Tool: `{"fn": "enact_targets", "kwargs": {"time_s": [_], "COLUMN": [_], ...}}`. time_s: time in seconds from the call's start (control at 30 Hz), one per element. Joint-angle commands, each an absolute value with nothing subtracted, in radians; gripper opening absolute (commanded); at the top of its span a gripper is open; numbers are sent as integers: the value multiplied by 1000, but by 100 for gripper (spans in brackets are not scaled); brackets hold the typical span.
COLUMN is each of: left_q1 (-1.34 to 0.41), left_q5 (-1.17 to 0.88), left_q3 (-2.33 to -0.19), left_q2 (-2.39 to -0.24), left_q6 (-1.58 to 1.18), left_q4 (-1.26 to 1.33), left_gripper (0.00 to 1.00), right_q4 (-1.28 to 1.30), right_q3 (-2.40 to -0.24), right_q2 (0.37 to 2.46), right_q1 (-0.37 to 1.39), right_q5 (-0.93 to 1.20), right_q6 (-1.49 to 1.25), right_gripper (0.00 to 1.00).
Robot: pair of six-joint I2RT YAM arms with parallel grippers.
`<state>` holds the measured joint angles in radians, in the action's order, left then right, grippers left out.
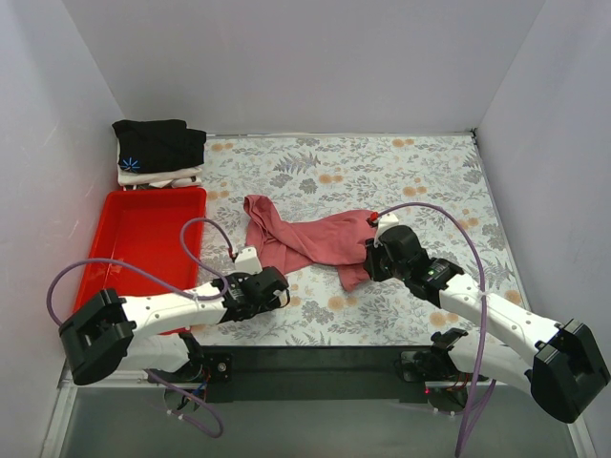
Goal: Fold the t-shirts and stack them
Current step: Flatten the tshirt out
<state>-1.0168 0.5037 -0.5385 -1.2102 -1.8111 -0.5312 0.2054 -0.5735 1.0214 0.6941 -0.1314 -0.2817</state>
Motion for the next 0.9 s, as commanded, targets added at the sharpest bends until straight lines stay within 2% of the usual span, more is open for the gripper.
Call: {"fn": "enact_targets", "kwargs": {"time_s": [0.0, 0.13, 0.23, 0.33, 0.37, 0.4, 0.43, 0.67, 0.77, 0.87], "left_q1": [-1020, -1020, -1020, -1020, -1020, -1022, -1020, -1019, -993, -944], "left_q5": [497, 506, 537, 546, 546, 546, 546, 671, 718, 761], "left_q3": [-535, -583, -612, -624, -626, -626, -627, -702, -771, -840], "left_q2": [-1262, -1324, -1353, -1368, -1373, -1376, -1376, -1257, -1214, -1192], "left_q6": [-1795, -1770, -1778, -1776, -1776, -1776, -1776, -1734, -1658, -1563], "left_q4": [-534, -561, -618, -653, -661, -664, -667, -703, -686, -660], "left_gripper": [47, 43, 37, 24, 18, 4, 0, 0, 0, 0], "right_q4": [166, 163, 161, 156, 155, 153, 152, 140, 104, 72], "right_q3": [-571, -574, -565, -555, -554, -549, -549, -540, -519, -506], "right_q2": [1011, 1014, 1008, 1003, 1003, 1005, 1006, 1015, 1014, 1022], "right_q1": [693, 693, 693, 693, 693, 693, 693, 693, 699, 716], "right_q5": [-143, -140, -140, -146, -143, -144, -143, -28, 56, 61], "right_q6": [-279, -279, -281, -281, -281, -279, -281, -281, -308, -330], "right_gripper": [14, 14, 14, 15, 15, 15, 15, 16, 25, 39]}}
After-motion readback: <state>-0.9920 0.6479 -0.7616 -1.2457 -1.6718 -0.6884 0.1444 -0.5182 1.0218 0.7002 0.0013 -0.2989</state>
